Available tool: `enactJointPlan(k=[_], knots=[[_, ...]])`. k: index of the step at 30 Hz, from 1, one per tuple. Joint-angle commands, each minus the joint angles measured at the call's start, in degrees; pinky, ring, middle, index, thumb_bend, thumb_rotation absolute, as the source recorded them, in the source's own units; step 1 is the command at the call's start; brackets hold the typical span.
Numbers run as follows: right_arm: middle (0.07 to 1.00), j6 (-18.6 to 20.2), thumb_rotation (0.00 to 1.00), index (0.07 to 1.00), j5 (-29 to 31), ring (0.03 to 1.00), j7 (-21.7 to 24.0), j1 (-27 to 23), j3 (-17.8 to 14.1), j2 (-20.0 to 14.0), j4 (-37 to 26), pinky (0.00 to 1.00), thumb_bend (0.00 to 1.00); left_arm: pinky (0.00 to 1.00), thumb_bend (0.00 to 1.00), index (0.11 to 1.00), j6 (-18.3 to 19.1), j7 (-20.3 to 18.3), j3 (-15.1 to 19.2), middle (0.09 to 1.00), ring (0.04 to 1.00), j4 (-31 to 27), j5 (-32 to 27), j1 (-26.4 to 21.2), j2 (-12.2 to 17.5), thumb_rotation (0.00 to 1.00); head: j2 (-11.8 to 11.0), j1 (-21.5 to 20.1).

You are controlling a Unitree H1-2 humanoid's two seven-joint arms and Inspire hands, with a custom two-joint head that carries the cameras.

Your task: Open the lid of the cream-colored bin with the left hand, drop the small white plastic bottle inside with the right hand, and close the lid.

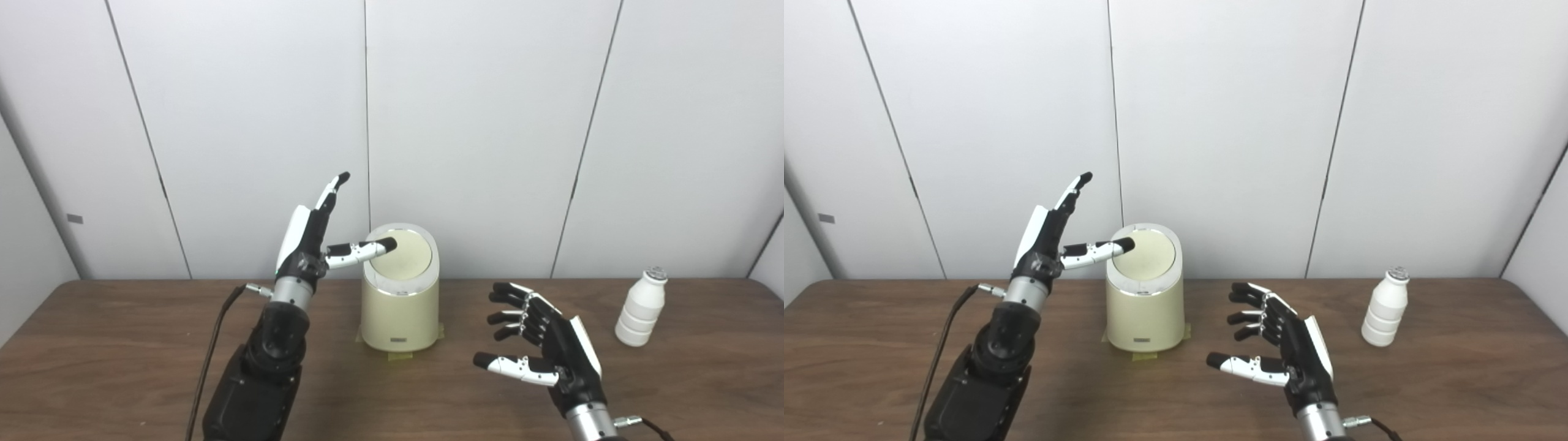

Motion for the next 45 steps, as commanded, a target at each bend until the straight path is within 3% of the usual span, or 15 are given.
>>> enactJointPlan(k=[1,17,31,41,45], knots=[[0.734,-1.8,0.13,0.730,0.0,0.621,-0.6,-1.6,-0.2,0.2,-2.3,0.50,0.78,0.99,0.87,1.000,-3.3,1.8,-0.6,1.000,1.000,0.3,1.4,-3.9,0.6,0.23,0.0,-0.1],[0.737,-0.2,0.12,0.735,-0.9,0.614,-0.8,-1.0,0.1,1.2,-4.9,0.50,0.77,0.87,0.89,1.000,-2.8,3.5,-3.0,1.000,1.000,5.4,5.1,-6.0,0.2,0.16,0.6,-1.0],[0.742,0.0,0.11,0.731,-1.8,0.613,-0.7,-0.9,0.7,1.5,-5.8,0.50,0.75,0.87,0.87,1.000,-1.1,3.1,-5.1,1.000,1.000,7.3,7.1,-6.1,0.2,0.15,1.1,-1.6],[0.741,0.1,0.10,0.734,-0.9,0.609,-0.6,-1.0,0.5,2.0,-5.9,0.50,0.76,0.98,0.85,1.000,2.6,0.6,-8.2,1.000,1.000,7.7,10.1,-6.8,1.7,0.09,1.4,-1.8],[0.741,0.1,0.11,0.737,-1.1,0.607,-0.6,-1.0,0.6,1.9,-6.2,0.49,0.76,1.00,0.82,1.000,4.5,-0.6,-9.1,1.000,1.000,7.2,10.9,-6.8,2.2,0.01,1.4,-1.8]])
